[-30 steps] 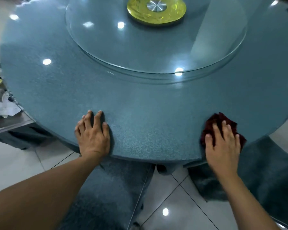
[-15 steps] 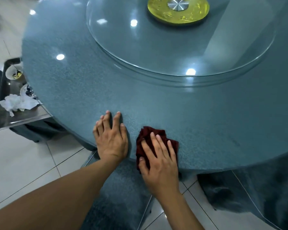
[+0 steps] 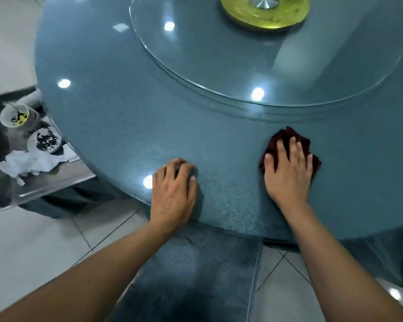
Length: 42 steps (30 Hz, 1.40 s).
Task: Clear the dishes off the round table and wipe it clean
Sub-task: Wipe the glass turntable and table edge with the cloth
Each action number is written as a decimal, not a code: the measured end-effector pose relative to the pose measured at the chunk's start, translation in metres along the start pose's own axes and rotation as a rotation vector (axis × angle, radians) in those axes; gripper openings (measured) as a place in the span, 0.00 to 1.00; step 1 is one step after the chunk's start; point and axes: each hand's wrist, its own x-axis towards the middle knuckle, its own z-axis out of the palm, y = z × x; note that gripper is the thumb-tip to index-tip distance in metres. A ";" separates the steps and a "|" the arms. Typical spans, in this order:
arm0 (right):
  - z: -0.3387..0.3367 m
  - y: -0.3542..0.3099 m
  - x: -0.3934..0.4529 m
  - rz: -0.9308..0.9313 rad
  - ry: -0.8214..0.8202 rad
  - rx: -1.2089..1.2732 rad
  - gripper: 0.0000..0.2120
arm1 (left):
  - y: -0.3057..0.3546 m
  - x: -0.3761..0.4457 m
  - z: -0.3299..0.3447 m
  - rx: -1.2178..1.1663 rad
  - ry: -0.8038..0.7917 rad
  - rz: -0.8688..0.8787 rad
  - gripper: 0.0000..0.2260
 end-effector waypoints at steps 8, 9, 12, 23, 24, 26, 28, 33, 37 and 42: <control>0.009 -0.050 0.030 0.303 0.018 0.027 0.29 | -0.169 0.096 -0.057 0.138 0.011 -0.125 0.26; 0.011 -0.066 0.039 0.312 0.020 0.035 0.29 | -0.176 0.102 -0.059 0.130 0.003 -0.146 0.26; 0.027 -0.133 0.061 0.224 0.016 0.032 0.29 | -0.179 0.109 -0.054 0.111 0.005 -0.179 0.27; 0.057 -0.297 0.050 -0.301 -0.124 0.107 0.27 | -0.184 0.106 -0.054 0.136 -0.019 -0.172 0.26; 0.054 -0.275 0.048 -0.274 -0.102 0.108 0.28 | -0.183 0.106 -0.056 0.146 -0.031 -0.176 0.26; 0.046 -0.223 0.044 -0.191 -0.057 0.098 0.28 | -0.185 0.113 -0.066 0.173 -0.045 -0.149 0.25; 0.036 -0.167 0.040 -0.091 -0.019 0.067 0.29 | -0.195 0.125 -0.079 0.205 -0.087 -0.074 0.24; 0.025 -0.107 0.037 0.110 0.034 0.001 0.31 | -0.218 0.138 -0.077 0.207 -0.162 0.000 0.30; 0.031 -0.149 0.033 0.263 0.023 0.024 0.30 | -0.216 0.137 -0.073 0.207 -0.147 0.021 0.30; 0.059 -0.315 -0.020 -0.128 0.007 0.101 0.29 | -0.223 0.137 -0.068 0.171 -0.120 0.055 0.29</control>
